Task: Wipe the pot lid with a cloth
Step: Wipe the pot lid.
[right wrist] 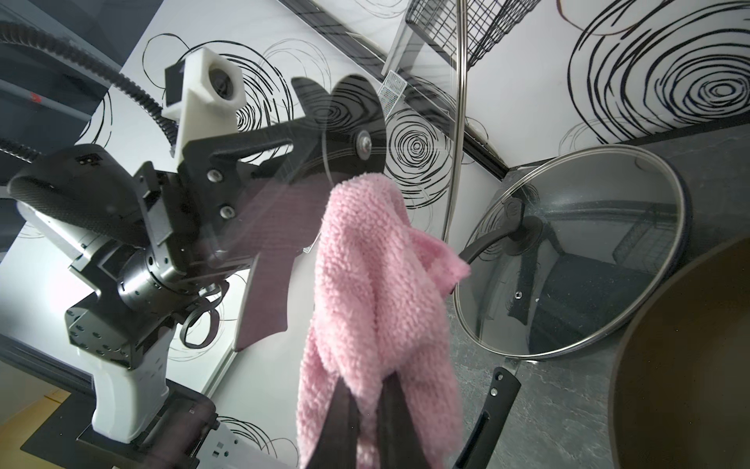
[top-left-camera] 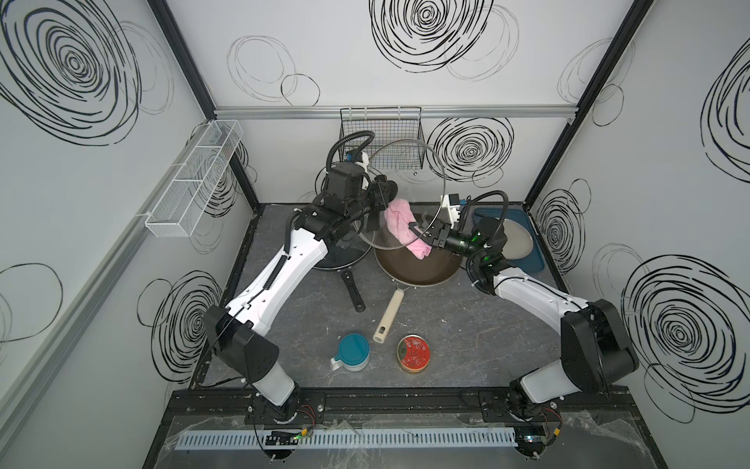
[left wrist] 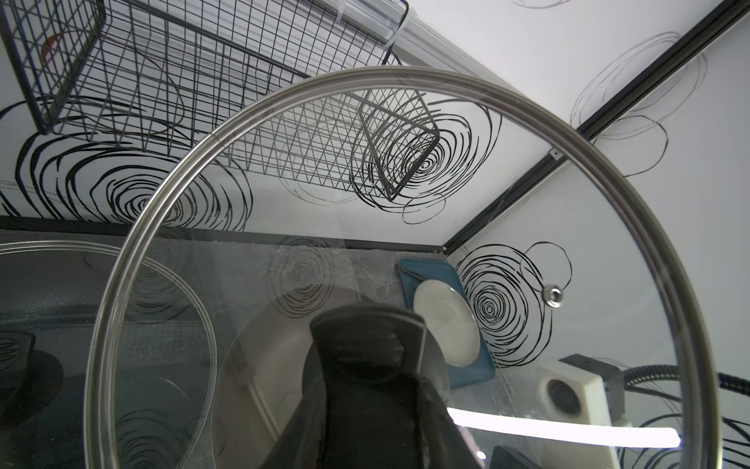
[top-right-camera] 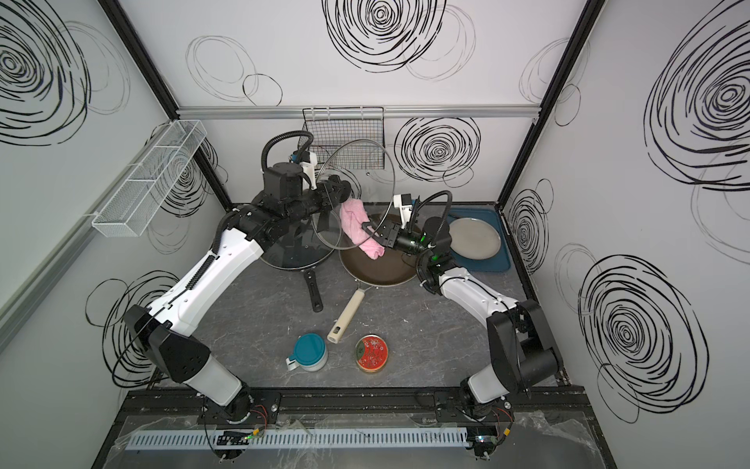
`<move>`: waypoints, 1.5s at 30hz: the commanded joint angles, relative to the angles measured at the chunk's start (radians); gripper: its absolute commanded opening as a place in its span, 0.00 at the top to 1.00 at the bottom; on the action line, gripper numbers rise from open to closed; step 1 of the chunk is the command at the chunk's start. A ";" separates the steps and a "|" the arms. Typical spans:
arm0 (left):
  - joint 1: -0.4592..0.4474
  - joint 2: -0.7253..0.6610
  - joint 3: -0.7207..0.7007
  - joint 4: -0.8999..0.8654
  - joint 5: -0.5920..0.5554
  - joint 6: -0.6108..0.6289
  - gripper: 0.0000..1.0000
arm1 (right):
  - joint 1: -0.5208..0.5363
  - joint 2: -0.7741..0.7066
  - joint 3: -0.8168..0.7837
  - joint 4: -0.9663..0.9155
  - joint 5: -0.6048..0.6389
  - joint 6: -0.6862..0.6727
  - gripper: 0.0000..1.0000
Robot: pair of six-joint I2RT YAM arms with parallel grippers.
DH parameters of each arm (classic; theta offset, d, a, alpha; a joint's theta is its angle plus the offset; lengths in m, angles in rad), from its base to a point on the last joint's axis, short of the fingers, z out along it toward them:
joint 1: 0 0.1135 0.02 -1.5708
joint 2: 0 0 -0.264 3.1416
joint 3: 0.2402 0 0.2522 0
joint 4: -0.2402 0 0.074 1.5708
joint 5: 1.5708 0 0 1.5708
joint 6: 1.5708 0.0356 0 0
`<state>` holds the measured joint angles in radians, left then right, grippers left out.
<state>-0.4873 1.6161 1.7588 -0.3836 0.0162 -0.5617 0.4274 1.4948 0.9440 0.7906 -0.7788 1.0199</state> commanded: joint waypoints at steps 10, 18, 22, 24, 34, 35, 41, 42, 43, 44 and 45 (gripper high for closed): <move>0.009 -0.126 -0.012 0.205 0.036 0.009 1.00 | -0.104 -0.103 0.026 -0.043 -0.003 -0.033 1.00; -0.033 -0.147 -0.049 0.184 0.057 0.021 1.00 | -0.142 -0.049 0.143 -0.076 -0.020 -0.066 1.00; -0.064 -0.153 -0.060 0.174 0.057 0.029 1.00 | -0.145 0.012 0.209 -0.050 -0.038 -0.053 1.00; -0.075 -0.154 -0.063 0.170 0.057 0.031 1.00 | -0.139 0.049 0.240 -0.035 -0.044 -0.042 1.00; -0.106 -0.175 -0.088 0.205 0.080 0.011 1.00 | -0.079 0.208 0.290 0.079 -0.052 0.011 1.00; -0.107 -0.174 -0.088 0.208 0.079 0.010 1.00 | -0.072 0.221 0.291 0.098 -0.053 0.020 1.00; -0.108 -0.159 -0.070 0.218 0.075 0.009 1.00 | -0.016 0.254 0.283 0.124 -0.050 0.036 1.00; -0.108 -0.155 -0.065 0.218 0.074 0.009 1.00 | -0.009 0.254 0.276 0.124 -0.049 0.036 1.00; -0.108 -0.150 -0.057 0.218 0.076 0.009 1.00 | -0.001 0.252 0.265 0.124 -0.045 0.036 1.00; -0.108 -0.144 -0.049 0.218 0.078 0.011 1.00 | 0.006 0.249 0.252 0.124 -0.042 0.035 1.00; -0.108 -0.141 -0.043 0.218 0.078 0.011 1.00 | 0.011 0.247 0.243 0.124 -0.040 0.035 1.00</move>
<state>-0.5911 1.5215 1.6440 -0.4084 0.0792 -0.5407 0.4191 1.7554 1.1980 0.8375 -0.8127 1.0420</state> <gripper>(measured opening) 0.340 0.074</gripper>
